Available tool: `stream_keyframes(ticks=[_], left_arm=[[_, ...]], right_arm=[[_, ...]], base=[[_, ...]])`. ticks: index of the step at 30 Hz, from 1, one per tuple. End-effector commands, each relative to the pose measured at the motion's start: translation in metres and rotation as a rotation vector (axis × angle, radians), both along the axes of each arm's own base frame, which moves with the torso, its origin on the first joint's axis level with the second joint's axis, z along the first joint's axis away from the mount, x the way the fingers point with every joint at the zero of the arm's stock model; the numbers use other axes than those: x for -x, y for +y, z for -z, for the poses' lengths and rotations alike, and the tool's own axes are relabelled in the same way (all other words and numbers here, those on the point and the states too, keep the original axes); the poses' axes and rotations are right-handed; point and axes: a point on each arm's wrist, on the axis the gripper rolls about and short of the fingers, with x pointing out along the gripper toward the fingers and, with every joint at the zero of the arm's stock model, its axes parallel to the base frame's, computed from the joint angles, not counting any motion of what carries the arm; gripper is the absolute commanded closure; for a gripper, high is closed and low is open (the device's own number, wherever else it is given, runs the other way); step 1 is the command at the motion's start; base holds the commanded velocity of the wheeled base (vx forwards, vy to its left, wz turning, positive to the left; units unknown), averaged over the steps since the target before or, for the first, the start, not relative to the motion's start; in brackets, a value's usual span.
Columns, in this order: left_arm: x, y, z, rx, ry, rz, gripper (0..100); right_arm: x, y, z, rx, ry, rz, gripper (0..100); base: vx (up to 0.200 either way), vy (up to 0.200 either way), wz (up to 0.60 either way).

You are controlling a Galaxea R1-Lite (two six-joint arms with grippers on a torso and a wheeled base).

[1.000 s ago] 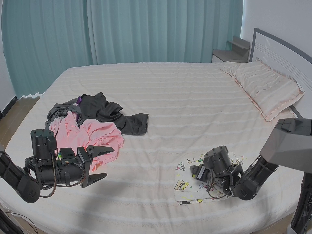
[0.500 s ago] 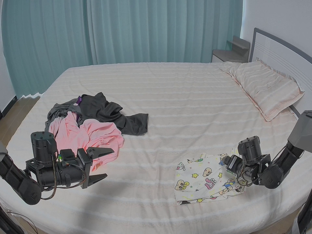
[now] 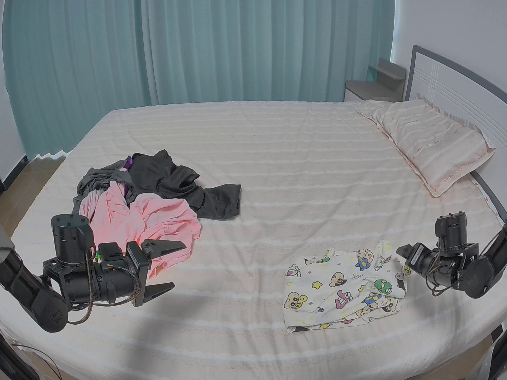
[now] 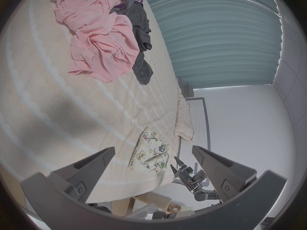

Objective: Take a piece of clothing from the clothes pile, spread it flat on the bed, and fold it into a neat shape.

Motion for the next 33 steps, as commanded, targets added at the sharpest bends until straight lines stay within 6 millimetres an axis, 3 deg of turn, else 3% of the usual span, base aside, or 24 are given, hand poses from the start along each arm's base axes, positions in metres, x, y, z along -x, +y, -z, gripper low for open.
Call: stream_keyframes(ticks=[1, 8, 22, 33], left_arm=[[-0.001, 0.0, 0.002, -0.001, 0.008, 0.0, 0], [-0.001, 0.0, 0.002, -0.001, 0.01, -0.001, 0], [-0.003, -0.001, 0.007, -0.003, 0.029, 0.003, 0], [-0.005, -0.002, 0.01, -0.005, 0.037, 0.005, 0]], right_arm=[[0.025, -0.003, -0.015, -0.04, -0.031, -0.052, 0], [0.041, 0.003, 0.008, -0.098, 0.095, -0.152, 0], [0.039, 0.0, 0.007, -0.201, 0.078, -0.233, 0], [0.032, -0.004, 0.028, -0.226, 0.088, -0.236, 0]], base=[[0.0, 0.0, 0.0], [0.0, 0.0, 0.0], [0.0, 0.0, 0.0], [0.0, 0.0, 0.0]])
